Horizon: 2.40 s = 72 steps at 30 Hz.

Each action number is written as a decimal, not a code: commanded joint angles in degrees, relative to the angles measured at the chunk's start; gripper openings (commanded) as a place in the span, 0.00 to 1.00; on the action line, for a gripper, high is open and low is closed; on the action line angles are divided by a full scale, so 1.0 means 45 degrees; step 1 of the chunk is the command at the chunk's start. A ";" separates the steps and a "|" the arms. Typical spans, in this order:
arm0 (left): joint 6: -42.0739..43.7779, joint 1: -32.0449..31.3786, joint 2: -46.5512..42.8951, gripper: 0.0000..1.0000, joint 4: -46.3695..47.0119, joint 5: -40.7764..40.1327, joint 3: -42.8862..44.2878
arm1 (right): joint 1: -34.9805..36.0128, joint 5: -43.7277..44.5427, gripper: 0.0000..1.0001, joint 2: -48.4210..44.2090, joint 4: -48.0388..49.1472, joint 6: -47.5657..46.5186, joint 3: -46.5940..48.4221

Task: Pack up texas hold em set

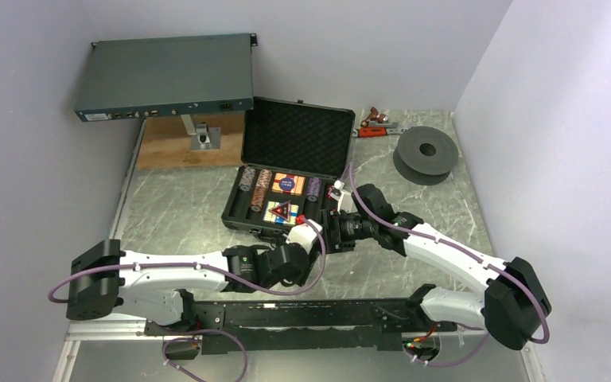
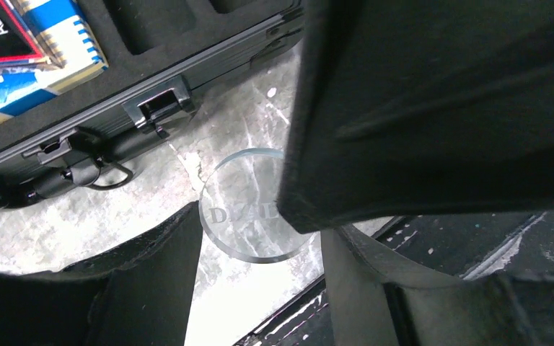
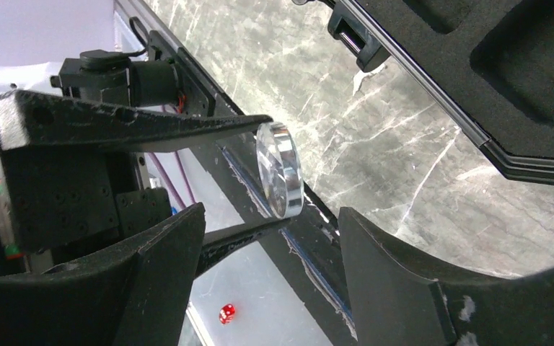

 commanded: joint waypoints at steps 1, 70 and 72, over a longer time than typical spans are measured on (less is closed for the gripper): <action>0.0705 -0.0270 -0.0656 0.00 0.1213 0.0051 0.0370 | 0.0112 -0.0252 0.69 0.0157 0.0686 0.0090 0.0062; 0.5808 0.5515 -0.5942 1.00 -0.4623 -0.0447 0.2828 | -0.0489 0.6811 0.00 0.3257 -0.1934 0.1389 0.4781; 0.6002 0.5704 -0.6258 1.00 -0.4245 -0.0768 0.2277 | -0.0497 0.6763 0.00 0.3505 -0.1864 0.1449 0.4910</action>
